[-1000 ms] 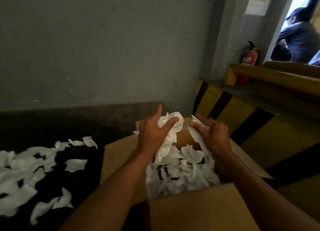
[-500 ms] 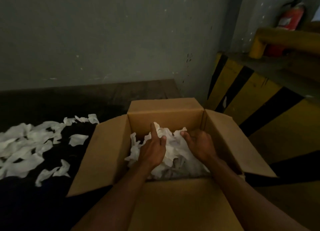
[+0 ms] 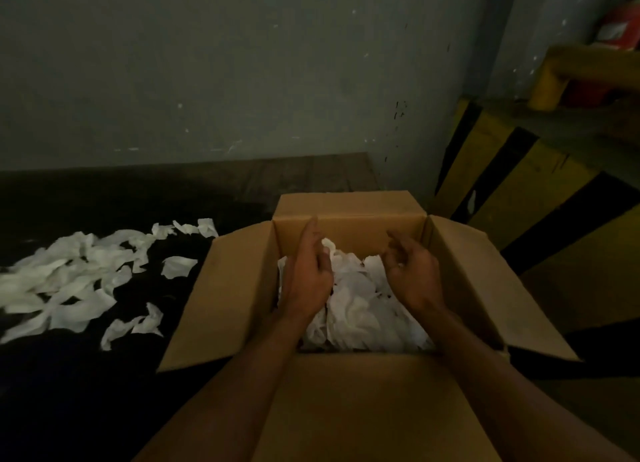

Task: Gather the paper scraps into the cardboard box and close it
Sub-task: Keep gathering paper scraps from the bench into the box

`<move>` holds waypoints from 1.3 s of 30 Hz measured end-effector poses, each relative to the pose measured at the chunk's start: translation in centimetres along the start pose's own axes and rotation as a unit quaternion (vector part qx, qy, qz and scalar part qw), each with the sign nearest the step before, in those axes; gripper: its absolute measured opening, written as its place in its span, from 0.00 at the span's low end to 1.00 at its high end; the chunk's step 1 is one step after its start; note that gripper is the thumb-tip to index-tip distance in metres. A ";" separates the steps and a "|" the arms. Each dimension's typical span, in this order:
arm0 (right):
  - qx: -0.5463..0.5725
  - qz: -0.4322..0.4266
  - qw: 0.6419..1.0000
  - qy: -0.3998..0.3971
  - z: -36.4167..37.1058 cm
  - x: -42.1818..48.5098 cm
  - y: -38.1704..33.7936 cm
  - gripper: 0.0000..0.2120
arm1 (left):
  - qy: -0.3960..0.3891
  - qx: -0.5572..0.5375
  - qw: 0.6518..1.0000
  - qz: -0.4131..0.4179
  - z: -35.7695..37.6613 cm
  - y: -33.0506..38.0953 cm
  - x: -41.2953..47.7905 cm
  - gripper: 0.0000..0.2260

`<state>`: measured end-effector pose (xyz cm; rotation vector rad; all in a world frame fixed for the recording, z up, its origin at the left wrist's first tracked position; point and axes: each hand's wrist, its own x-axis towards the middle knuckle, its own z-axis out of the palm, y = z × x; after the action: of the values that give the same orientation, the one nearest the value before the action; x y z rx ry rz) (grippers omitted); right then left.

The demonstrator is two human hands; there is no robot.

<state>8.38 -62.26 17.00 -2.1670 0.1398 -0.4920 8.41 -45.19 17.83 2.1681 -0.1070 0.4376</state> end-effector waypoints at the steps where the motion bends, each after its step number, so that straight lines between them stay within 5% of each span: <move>1: 0.010 -0.003 1.000 0.004 0.4 0.1 -0.9 0.20 | 0.026 0.006 1.000 0.007 -1.0 0.1 0.2 0.24; 7: 0.079 -0.051 0.995 -0.039 6.3 -1.3 -8.5 0.21 | 0.098 0.002 0.995 -0.017 -9.2 -2.4 0.3 0.24; 16: 0.110 -0.107 0.979 -0.132 20.8 -8.1 -20.8 0.22 | 0.177 0.020 0.984 -0.033 -25.4 -15.5 -2.2 0.24; 24: 0.042 -0.053 0.988 -0.141 33.9 -16.4 -25.6 0.24 | 0.122 0.052 0.988 -0.080 -35.0 -28.9 -6.1 0.27; 39: -0.189 0.032 0.968 -0.160 47.9 -16.5 -21.6 0.31 | 0.015 0.159 0.983 -0.087 -34.2 -42.3 -2.0 0.20</move>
<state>10.56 -8.84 3.77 -2.5741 0.1319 -0.0725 7.16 7.19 3.08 2.4565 0.1805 0.4073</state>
